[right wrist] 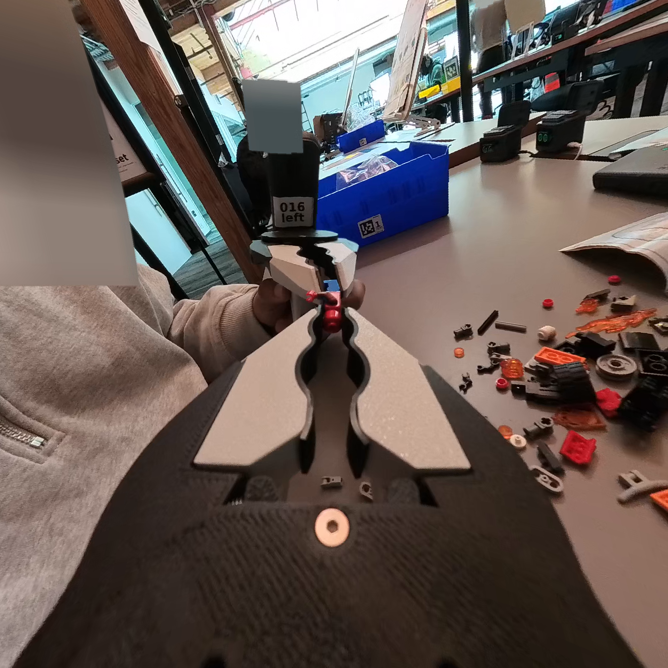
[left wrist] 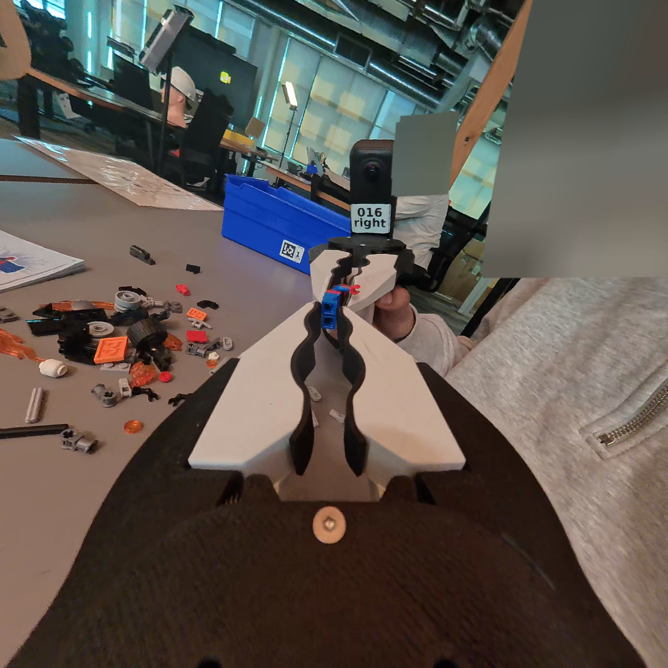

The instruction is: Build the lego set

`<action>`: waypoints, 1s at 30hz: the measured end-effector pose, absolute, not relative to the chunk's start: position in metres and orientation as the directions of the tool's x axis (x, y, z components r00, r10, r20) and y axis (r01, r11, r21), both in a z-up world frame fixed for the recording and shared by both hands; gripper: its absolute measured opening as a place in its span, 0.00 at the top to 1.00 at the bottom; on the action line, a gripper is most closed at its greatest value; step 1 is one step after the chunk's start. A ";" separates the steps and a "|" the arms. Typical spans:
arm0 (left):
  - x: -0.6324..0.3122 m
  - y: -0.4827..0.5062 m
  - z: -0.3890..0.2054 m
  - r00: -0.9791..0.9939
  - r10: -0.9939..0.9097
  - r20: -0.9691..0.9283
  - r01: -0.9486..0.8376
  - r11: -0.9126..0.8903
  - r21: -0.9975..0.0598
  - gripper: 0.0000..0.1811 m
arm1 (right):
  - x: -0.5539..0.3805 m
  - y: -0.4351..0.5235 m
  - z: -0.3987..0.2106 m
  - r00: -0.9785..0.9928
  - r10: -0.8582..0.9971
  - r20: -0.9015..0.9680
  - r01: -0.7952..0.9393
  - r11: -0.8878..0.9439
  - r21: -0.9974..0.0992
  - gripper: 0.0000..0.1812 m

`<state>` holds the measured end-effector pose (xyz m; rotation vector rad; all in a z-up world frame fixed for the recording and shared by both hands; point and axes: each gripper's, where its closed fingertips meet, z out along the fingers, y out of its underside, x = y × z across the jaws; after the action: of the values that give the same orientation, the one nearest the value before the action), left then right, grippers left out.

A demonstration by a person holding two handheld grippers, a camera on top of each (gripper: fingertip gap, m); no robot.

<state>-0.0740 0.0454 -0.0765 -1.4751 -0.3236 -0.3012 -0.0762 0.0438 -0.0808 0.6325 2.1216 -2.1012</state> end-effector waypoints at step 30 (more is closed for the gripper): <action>-0.053 0.044 -0.061 0.776 -0.285 0.563 0.601 0.064 -0.797 0.97 | -0.057 0.042 -0.064 -0.877 -0.016 -0.481 0.480 -0.110 -0.870 0.96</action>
<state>-0.0535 0.0440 -0.0611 -1.3507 -0.2867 -0.6823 -0.0572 0.0425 -0.0642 0.5112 1.8302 -2.0529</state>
